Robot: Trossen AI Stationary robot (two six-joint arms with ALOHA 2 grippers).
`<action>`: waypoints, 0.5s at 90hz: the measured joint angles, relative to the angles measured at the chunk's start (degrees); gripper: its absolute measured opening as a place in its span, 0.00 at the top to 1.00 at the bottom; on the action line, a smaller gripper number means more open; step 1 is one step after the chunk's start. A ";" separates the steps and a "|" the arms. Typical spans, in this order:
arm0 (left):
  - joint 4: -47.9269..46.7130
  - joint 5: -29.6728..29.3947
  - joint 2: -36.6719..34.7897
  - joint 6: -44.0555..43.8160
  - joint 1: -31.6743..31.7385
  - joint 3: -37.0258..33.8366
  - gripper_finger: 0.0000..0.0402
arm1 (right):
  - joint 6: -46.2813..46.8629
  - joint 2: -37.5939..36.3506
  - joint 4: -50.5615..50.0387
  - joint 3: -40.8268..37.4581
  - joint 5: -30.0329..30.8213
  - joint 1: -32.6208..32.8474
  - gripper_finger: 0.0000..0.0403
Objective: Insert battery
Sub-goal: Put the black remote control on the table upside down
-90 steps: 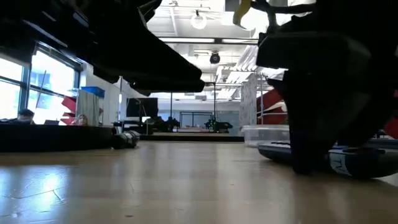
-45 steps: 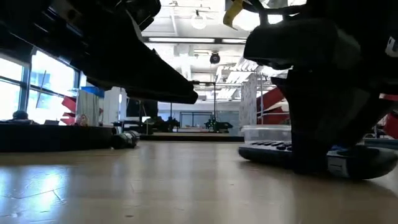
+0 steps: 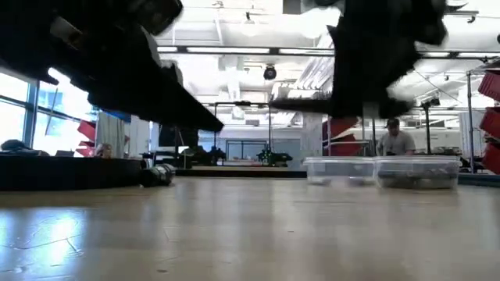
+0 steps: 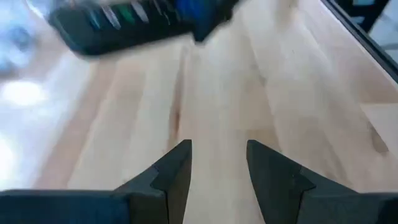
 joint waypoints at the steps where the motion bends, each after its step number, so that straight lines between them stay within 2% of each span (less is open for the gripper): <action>1: 1.66 -0.12 0.06 0.57 -0.07 -0.42 0.66 | -0.33 -0.03 0.20 0.29 0.45 0.01 0.63; 10: 17.47 1.11 0.70 5.68 -0.05 -5.10 0.66 | -5.70 -0.65 0.83 3.04 4.58 0.15 0.63; 21: 34.45 5.59 3.07 9.50 0.04 -9.94 0.66 | -14.50 -1.11 6.11 6.35 8.80 0.15 0.63; 35: 45.32 9.07 7.60 10.64 1.44 -10.36 0.66 | -29.94 -0.99 19.61 8.39 10.34 0.17 0.63; 45: 53.56 15.14 11.90 12.82 2.86 -7.94 0.66 | -41.63 -1.02 30.05 8.47 10.11 0.17 0.63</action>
